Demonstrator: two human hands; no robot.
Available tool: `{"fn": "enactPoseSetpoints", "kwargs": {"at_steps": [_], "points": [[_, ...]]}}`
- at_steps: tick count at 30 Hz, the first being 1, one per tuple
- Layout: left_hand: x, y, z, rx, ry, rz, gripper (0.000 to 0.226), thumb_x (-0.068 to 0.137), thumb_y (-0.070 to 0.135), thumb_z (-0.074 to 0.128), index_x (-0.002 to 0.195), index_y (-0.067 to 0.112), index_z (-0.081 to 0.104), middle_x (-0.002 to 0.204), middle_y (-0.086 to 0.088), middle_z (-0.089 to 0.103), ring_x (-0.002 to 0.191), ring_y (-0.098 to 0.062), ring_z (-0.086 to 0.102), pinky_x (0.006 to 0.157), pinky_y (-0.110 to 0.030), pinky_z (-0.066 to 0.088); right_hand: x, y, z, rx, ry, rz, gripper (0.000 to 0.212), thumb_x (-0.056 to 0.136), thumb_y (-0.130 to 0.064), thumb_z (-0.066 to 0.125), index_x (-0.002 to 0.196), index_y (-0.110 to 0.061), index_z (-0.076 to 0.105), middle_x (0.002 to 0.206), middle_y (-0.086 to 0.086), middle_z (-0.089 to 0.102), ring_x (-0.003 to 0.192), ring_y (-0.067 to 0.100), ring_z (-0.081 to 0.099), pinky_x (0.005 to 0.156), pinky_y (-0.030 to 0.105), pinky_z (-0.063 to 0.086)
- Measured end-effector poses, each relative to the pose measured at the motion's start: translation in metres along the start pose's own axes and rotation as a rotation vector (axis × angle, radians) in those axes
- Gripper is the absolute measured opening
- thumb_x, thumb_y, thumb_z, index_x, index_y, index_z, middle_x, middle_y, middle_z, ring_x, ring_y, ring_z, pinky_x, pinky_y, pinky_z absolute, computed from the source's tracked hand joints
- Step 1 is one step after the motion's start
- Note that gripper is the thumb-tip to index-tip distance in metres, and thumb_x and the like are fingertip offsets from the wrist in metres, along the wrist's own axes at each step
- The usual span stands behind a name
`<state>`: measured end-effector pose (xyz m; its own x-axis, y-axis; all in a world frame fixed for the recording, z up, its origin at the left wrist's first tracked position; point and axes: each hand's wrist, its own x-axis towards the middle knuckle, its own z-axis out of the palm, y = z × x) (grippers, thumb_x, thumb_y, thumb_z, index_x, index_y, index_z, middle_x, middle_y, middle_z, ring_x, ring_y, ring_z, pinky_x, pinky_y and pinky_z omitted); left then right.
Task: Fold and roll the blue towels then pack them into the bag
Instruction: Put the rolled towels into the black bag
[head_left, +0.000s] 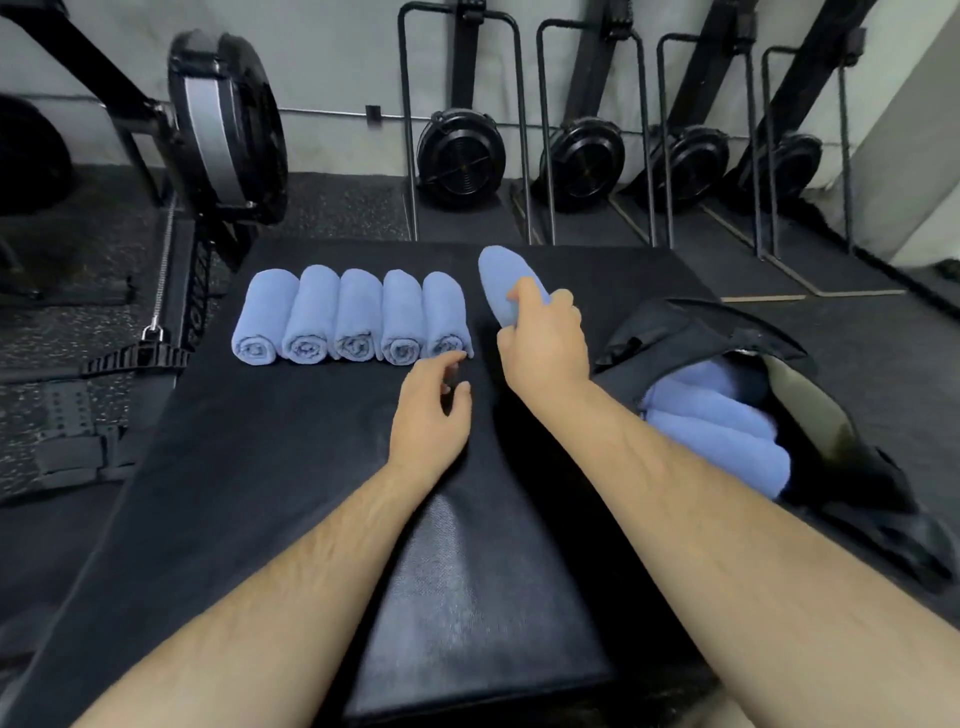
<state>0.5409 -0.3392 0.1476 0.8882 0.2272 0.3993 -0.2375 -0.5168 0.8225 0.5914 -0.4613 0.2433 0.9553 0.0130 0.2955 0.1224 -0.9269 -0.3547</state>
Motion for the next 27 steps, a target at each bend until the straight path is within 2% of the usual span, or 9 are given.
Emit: {"fn": "enactPoseSetpoints", "kwargs": {"at_steps": [6,10,12,14,16,21,23,25,27], "points": [[-0.010,0.068,-0.020,0.202,0.151,0.304,0.069,0.079,0.006,0.069,0.143,0.014,0.046,0.148,-0.006,0.044,0.134,-0.026,0.044,0.108,-0.043,0.038,-0.068,0.037,-0.080,0.129,-0.020,-0.220,0.031,0.087,-0.015,0.056,0.116,-0.024,0.051,0.112,0.004,0.048,0.093,0.027,0.049,0.069,0.038,0.044],[-0.013,0.117,-0.024,0.425,-0.141,0.549,0.085,0.075,0.010,0.070,0.153,0.013,0.037,0.154,-0.002,0.043,0.151,-0.028,0.027,0.119,-0.045,0.023,-0.109,0.082,-0.114,0.151,-0.004,-0.302,0.025,0.079,-0.009,0.059,0.097,-0.024,0.050,0.100,-0.007,0.048,0.088,0.021,0.046,0.071,0.035,0.039],[-0.016,0.137,-0.020,0.548,-0.312,0.597,0.080,0.076,0.021,0.071,0.151,0.016,0.041,0.144,-0.001,0.052,0.147,-0.029,0.035,0.122,-0.046,0.016,-0.127,0.105,-0.129,0.191,-0.005,-0.267,0.028,0.078,-0.006,0.061,0.091,-0.027,0.047,0.099,-0.012,0.046,0.090,0.016,0.045,0.072,0.031,0.034],[-0.024,0.155,-0.012,0.614,-0.471,0.585,0.066,0.078,0.030,0.070,0.141,0.021,0.049,0.133,0.002,0.052,0.123,-0.027,0.056,0.111,-0.042,0.034,-0.143,0.126,-0.142,0.214,-0.015,-0.223,0.031,0.077,-0.006,0.062,0.088,-0.028,0.044,0.094,-0.015,0.044,0.086,0.014,0.043,0.071,0.032,0.034],[-0.037,0.173,0.001,0.606,-0.559,0.544,0.054,0.079,0.031,0.068,0.130,0.024,0.052,0.123,0.003,0.047,0.099,-0.026,0.061,0.081,-0.038,0.046,-0.157,0.142,-0.156,0.097,-0.024,-0.201,0.028,0.073,-0.012,0.064,0.090,-0.024,0.044,0.088,-0.012,0.043,0.085,0.020,0.044,0.070,0.035,0.031],[-0.075,0.198,0.040,0.597,-0.619,0.583,0.057,0.081,0.034,0.067,0.134,0.028,0.048,0.113,0.004,0.053,0.105,-0.021,0.056,0.074,-0.036,0.046,-0.176,0.166,-0.166,-0.367,-0.096,-0.292,0.084,0.062,-0.046,0.066,0.139,-0.021,0.046,0.118,0.002,0.066,0.118,0.031,0.055,0.098,0.042,0.041],[-0.087,0.202,0.054,0.529,-0.567,0.556,0.051,0.082,0.030,0.069,0.128,0.018,0.051,0.113,-0.001,0.055,0.104,-0.025,0.056,0.078,-0.038,0.047,-0.174,0.171,-0.163,-0.413,-0.131,-0.300,0.071,0.071,-0.043,0.066,0.136,-0.019,0.049,0.116,0.003,0.068,0.109,0.031,0.060,0.089,0.043,0.044],[-0.097,0.200,0.062,0.383,-0.372,0.481,0.040,0.079,0.023,0.074,0.110,0.009,0.053,0.107,-0.007,0.053,0.096,-0.029,0.054,0.078,-0.040,0.046,-0.169,0.179,-0.162,-0.392,-0.114,-0.241,0.056,0.080,-0.041,0.064,0.130,-0.019,0.051,0.119,0.003,0.065,0.106,0.032,0.061,0.081,0.042,0.045],[-0.107,0.194,0.068,0.287,-0.153,0.483,0.035,0.078,0.017,0.076,0.101,0.007,0.051,0.102,-0.007,0.049,0.092,-0.026,0.047,0.078,-0.036,0.043,-0.162,0.188,-0.161,-0.383,-0.105,-0.173,0.064,0.084,-0.041,0.066,0.141,-0.023,0.043,0.127,0.004,0.059,0.110,0.032,0.059,0.082,0.041,0.047]]}}
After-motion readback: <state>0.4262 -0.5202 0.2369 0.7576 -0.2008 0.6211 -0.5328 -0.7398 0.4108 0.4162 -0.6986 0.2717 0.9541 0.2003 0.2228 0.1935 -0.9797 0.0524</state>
